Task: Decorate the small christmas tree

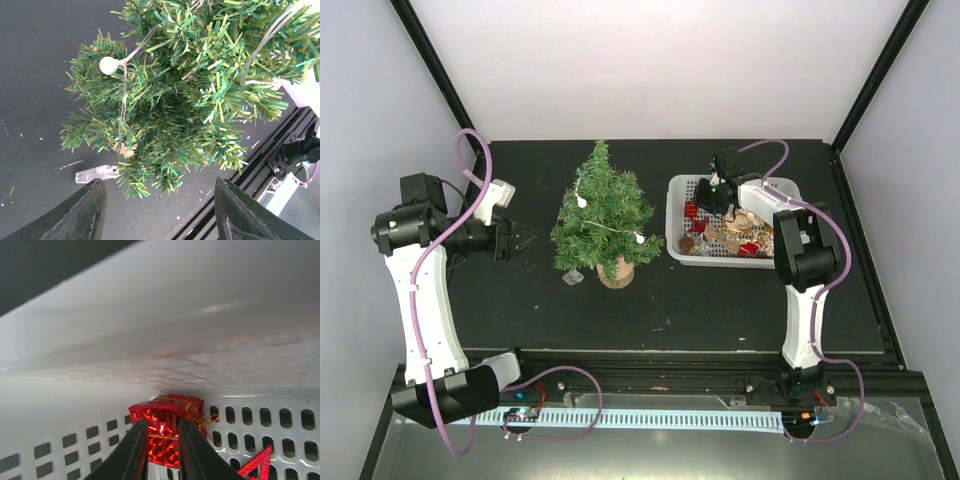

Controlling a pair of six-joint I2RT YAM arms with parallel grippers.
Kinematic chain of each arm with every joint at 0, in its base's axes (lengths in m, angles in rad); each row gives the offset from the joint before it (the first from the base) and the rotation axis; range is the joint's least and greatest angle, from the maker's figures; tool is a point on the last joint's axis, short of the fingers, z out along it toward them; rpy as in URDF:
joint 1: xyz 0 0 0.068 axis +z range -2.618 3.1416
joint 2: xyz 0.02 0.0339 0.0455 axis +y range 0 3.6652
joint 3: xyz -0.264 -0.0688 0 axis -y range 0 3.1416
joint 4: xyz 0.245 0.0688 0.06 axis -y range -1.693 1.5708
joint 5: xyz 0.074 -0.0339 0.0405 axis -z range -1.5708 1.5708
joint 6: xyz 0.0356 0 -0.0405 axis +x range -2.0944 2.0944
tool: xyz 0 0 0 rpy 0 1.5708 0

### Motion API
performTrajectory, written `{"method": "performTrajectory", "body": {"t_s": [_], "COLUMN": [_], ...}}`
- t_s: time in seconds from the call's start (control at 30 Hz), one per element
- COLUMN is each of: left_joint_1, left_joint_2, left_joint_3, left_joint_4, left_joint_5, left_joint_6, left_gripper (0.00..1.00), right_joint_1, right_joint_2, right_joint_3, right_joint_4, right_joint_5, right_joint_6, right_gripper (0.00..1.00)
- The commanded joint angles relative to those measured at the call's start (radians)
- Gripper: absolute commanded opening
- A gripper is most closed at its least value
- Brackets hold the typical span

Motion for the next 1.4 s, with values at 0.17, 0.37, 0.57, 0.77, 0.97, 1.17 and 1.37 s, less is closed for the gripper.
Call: {"method": "performTrajectory", "body": {"t_s": [0.17,0.37,0.57,0.77,0.97,1.17,1.37], "left_joint_1": [-0.004,-0.004,-0.004,-0.004,-0.003,-0.004,-0.003], "left_joint_2": [0.012,0.013,0.008,0.003,0.007,0.005,0.002], "left_joint_3": [0.022,0.027,0.025,0.020,0.013,-0.006,-0.014], "left_joint_4": [-0.022,-0.022,-0.023,-0.023,-0.021,-0.016,-0.015], "left_joint_5": [0.026,0.036,0.036,0.037,0.047,0.053,0.055], "left_joint_6": [0.021,0.020,0.021,0.022,0.027,0.030,0.035], "left_gripper": [0.60,0.60,0.60,0.61,0.60,0.60,0.61], "right_joint_1": [-0.008,-0.009,-0.009,-0.009,-0.009,-0.009,-0.009], "right_joint_2": [0.032,-0.008,0.004,-0.008,-0.006,0.034,0.073], "right_joint_3": [-0.013,-0.037,0.005,0.025,0.035,0.083,0.133], "right_joint_4": [0.005,0.003,-0.058,-0.104,-0.136,-0.169,-0.184], "right_joint_5": [-0.050,-0.037,-0.042,-0.009,-0.004,-0.022,-0.045], "right_joint_6": [-0.006,-0.025,-0.051,-0.058,-0.063,-0.075,-0.067], "right_gripper": [0.07,0.01,0.28,0.38,0.38,0.38,0.36]}}
